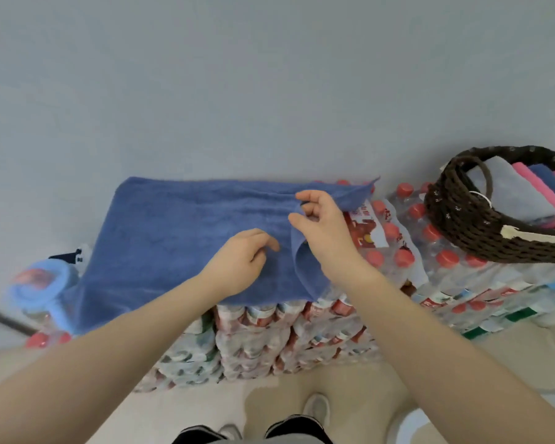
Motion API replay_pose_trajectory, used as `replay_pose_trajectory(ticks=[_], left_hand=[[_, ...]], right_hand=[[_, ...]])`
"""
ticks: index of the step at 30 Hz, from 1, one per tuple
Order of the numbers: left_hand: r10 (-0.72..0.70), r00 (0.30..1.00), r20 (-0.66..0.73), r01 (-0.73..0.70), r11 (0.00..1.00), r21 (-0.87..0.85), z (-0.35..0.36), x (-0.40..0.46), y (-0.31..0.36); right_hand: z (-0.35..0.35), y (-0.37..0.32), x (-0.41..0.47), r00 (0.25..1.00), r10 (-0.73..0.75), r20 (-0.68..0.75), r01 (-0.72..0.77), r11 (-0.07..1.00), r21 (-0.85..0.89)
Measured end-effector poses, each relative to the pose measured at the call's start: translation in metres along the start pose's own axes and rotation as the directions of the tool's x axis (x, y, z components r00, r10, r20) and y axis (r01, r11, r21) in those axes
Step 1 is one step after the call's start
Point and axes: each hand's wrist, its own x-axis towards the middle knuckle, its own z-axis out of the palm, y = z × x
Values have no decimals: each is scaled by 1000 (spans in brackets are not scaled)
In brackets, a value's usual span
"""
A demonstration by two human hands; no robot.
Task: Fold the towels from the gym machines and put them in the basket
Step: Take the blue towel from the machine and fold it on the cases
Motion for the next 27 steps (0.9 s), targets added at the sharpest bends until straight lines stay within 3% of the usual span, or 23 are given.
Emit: replay_pose_trajectory(ticks=[4, 8, 12, 14, 16, 18, 22, 24, 25, 26, 27], left_hand=[[-207, 946, -248, 198, 978, -62, -42, -48, -49], [-435, 794, -424, 439, 893, -94, -65, -98, -97], [-686, 577, -444, 652, 714, -256, -68, -143, -131], [-836, 458, -303, 678, 549, -489, -66, -159, -138], [-923, 384, -14, 672, 289, -682, -65, -170, -144], [-912, 361, 196, 656, 99, -749, -63, -176, -148], [-868, 378, 323, 571, -55, -819, -60, -174, -149], [-852, 394, 344, 429, -161, -889, -61, -170, -144], [-873, 388, 295, 331, -166, -929, -62, -169, -142], [-911, 367, 190, 268, -92, -959, -64, -167, -140], [-935, 351, 50, 264, 47, -963, -69, -165, -136]], right_hand=[[77, -22, 9, 987, -55, 151, 60, 998, -30], [139, -34, 5, 955, -62, 289, 81, 995, -56], [186, -19, -10, 927, -38, 374, 105, 981, -161], [200, -9, -17, 915, -7, 402, 117, 961, -251], [207, -3, -21, 911, 28, 412, 104, 951, -292], [209, -1, -23, 919, 20, 394, 132, 926, -354], [208, 0, -24, 939, -11, 343, 172, 880, -444], [209, 2, -27, 942, 7, 337, 156, 877, -454], [210, 2, -28, 942, 22, 334, 135, 888, -440], [210, 1, -29, 942, 32, 335, 116, 903, -413], [209, -2, -30, 941, 26, 337, 111, 917, -382]])
